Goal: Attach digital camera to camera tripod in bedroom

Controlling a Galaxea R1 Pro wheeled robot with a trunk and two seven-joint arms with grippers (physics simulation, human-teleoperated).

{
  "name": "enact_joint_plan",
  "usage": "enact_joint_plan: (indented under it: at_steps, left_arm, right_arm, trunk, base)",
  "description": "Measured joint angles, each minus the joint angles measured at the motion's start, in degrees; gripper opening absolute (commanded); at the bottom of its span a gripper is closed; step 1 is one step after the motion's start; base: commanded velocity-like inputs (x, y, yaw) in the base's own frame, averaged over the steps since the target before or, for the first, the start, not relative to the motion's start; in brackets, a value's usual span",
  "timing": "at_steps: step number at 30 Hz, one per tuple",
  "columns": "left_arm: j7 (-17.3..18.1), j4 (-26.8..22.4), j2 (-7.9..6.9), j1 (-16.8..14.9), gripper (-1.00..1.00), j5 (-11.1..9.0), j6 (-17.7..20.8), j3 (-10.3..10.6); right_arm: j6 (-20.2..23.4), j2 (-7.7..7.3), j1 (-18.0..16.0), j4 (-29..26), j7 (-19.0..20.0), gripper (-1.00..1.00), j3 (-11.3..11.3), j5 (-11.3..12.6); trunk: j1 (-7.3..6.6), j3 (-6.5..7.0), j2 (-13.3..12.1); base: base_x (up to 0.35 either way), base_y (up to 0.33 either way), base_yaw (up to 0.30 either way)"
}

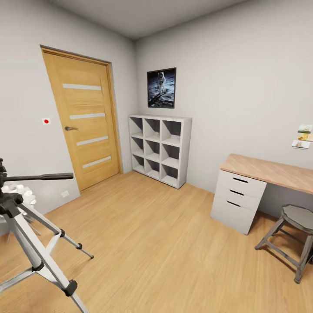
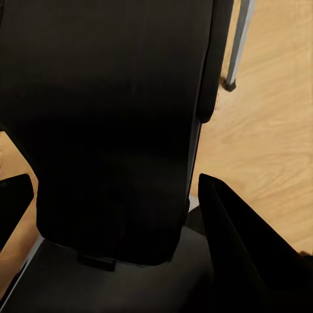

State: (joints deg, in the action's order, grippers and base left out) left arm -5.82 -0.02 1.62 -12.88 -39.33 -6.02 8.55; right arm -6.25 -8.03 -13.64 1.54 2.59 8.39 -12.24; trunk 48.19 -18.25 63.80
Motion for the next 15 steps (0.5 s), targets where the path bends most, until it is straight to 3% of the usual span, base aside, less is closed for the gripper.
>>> enact_joint_plan:
  at_steps: [15]
  left_arm:
    - [0.0, 0.0, 0.18, 0.0, -1.0, 0.0, 0.0, 0.0]
  right_arm:
    - [0.1, 0.07, 0.0, 0.0, 0.0, 1.0, 0.0, 0.0]
  trunk:
    - [0.0, 0.0, 0.0]
  base:
    - [0.0, 0.0, 0.3]
